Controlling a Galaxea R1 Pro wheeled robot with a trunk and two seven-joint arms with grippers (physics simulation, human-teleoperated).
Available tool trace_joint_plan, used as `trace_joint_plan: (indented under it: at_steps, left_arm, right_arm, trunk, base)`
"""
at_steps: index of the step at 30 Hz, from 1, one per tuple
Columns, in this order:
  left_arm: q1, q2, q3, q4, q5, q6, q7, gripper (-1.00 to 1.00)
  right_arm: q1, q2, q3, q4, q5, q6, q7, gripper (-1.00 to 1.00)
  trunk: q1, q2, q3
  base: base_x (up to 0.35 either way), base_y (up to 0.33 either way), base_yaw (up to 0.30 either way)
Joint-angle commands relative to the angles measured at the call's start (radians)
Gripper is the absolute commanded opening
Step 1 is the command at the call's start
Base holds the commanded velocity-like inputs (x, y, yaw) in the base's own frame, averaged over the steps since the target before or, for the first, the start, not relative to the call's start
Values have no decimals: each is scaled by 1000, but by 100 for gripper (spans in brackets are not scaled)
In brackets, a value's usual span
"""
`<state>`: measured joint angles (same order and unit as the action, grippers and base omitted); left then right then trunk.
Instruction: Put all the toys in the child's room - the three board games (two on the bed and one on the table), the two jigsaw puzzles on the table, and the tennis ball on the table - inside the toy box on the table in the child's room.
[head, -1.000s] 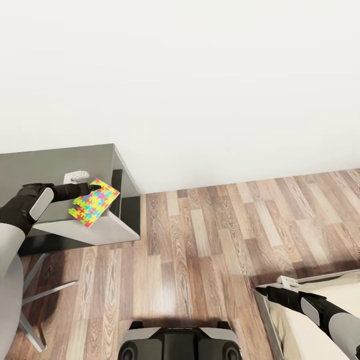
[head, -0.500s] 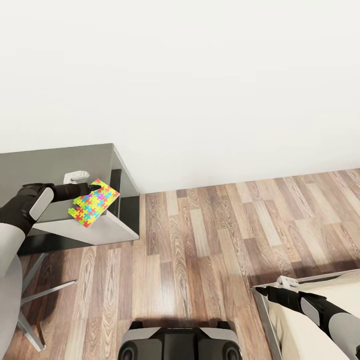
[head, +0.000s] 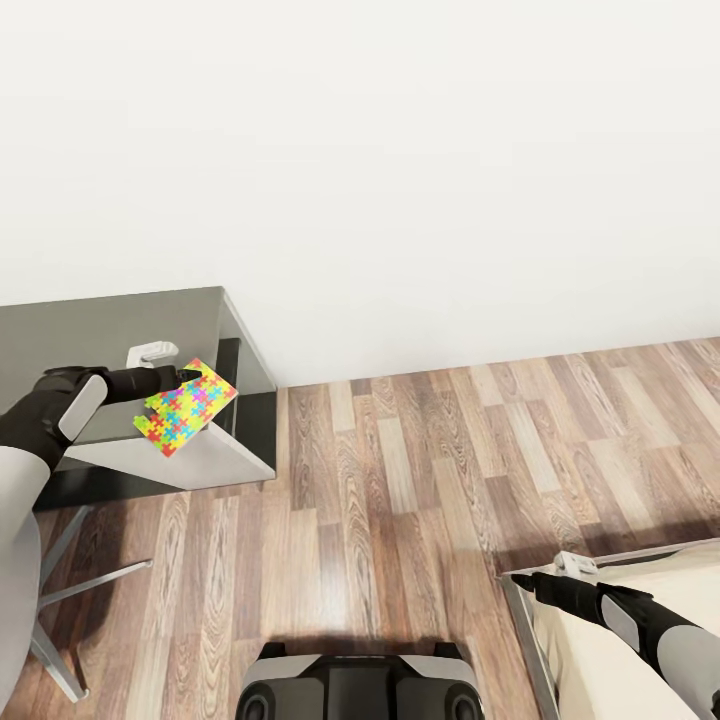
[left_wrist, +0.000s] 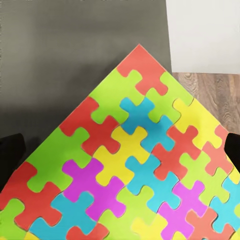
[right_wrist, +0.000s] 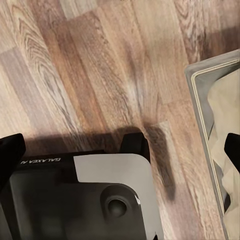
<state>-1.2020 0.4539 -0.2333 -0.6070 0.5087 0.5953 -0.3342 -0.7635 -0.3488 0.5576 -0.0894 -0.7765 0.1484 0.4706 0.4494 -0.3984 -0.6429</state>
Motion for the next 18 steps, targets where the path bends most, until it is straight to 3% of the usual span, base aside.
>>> trace_joint_plan:
  at_steps: [1, 10, 15, 18]
  left_arm:
    - [-1, 1, -4, 0, 4, 3, 0, 100]
    - [-2, 21, 16, -5, 6, 3, -1, 100]
    - [-6, 51, 94, -38, 9, 12, -2, 100]
    - [-6, 67, 118, -65, 10, 29, -3, 100]
  right_arm:
    - [0, -1, 5, -1, -10, 7, 2, 100]
    - [0, -1, 5, -1, -10, 7, 3, 100]
    - [0, -1, 5, -1, -10, 6, 3, 100]
    - [0, 0, 5, -1, -10, 6, 2, 100]
  trunk:
    - [1, -2, -1]
    - [1, -2, -1]
    - [1, -2, -1]
    - [1, -2, -1]
  base:
    - [0, -1, 0]
    - [0, 0, 0]
    - [0, 0, 0]
    - [0, 0, 0]
